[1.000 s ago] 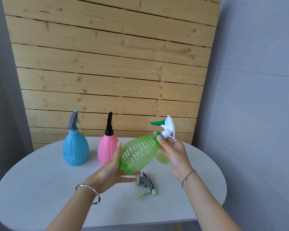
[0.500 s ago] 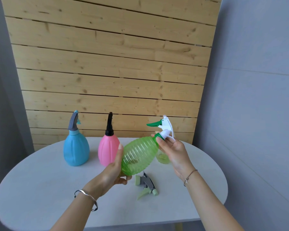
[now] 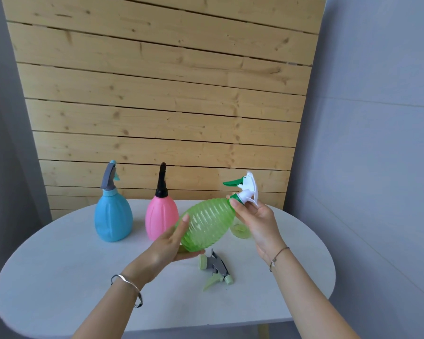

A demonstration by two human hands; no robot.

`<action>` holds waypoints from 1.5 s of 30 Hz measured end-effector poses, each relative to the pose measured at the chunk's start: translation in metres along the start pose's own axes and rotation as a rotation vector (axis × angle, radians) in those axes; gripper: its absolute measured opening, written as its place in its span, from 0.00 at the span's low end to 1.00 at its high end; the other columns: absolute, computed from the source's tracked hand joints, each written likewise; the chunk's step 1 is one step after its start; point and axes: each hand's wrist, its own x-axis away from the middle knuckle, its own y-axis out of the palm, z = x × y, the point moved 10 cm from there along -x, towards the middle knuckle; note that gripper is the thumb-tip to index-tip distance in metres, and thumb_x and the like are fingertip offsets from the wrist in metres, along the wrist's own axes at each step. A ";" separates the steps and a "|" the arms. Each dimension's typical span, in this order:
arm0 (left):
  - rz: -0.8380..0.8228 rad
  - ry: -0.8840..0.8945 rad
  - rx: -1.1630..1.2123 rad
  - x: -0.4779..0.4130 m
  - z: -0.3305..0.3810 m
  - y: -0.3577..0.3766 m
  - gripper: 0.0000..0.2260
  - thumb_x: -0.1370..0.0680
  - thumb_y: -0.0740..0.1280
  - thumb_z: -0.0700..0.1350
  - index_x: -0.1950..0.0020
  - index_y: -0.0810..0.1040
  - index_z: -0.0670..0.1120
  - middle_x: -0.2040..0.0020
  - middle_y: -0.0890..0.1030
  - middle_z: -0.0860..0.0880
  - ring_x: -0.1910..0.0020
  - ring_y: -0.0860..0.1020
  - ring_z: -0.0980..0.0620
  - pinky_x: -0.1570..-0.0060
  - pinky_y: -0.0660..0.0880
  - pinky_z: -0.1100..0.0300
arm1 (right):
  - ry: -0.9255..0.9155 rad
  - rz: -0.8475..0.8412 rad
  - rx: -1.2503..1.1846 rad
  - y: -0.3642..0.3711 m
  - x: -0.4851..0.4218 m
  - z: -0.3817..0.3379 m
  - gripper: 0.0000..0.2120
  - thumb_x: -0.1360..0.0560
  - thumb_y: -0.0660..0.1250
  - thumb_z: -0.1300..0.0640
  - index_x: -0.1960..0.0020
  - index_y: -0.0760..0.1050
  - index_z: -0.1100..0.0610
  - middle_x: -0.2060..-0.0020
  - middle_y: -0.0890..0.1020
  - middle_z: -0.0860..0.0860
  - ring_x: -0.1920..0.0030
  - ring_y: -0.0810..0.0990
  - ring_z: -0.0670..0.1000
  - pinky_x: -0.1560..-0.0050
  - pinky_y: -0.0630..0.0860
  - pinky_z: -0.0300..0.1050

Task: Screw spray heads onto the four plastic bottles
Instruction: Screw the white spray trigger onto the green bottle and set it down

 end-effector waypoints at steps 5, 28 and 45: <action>-0.059 0.021 0.133 0.000 0.005 0.002 0.37 0.37 0.67 0.71 0.34 0.73 0.52 0.41 0.82 0.52 0.40 0.79 0.53 0.39 0.73 0.58 | 0.013 0.003 0.025 0.000 0.002 0.000 0.10 0.31 0.74 0.54 0.50 0.82 0.56 0.50 0.86 0.51 0.44 0.81 0.49 0.32 0.70 0.53; -0.037 -0.017 0.261 0.002 0.005 -0.002 0.28 0.32 0.63 0.68 0.36 0.71 0.56 0.37 0.76 0.56 0.37 0.77 0.51 0.45 0.78 0.57 | 0.056 -0.010 0.030 0.005 0.004 0.016 0.16 0.31 0.74 0.54 0.52 0.77 0.65 0.54 0.82 0.56 0.50 0.77 0.48 0.31 0.69 0.54; 0.001 0.086 0.255 0.007 0.019 -0.015 0.29 0.31 0.74 0.48 0.33 0.68 0.55 0.35 0.77 0.46 0.40 0.79 0.50 0.44 0.77 0.59 | 0.085 0.068 -0.025 0.000 0.004 0.020 0.11 0.30 0.73 0.55 0.53 0.76 0.59 0.58 0.74 0.53 0.54 0.75 0.48 0.40 0.75 0.44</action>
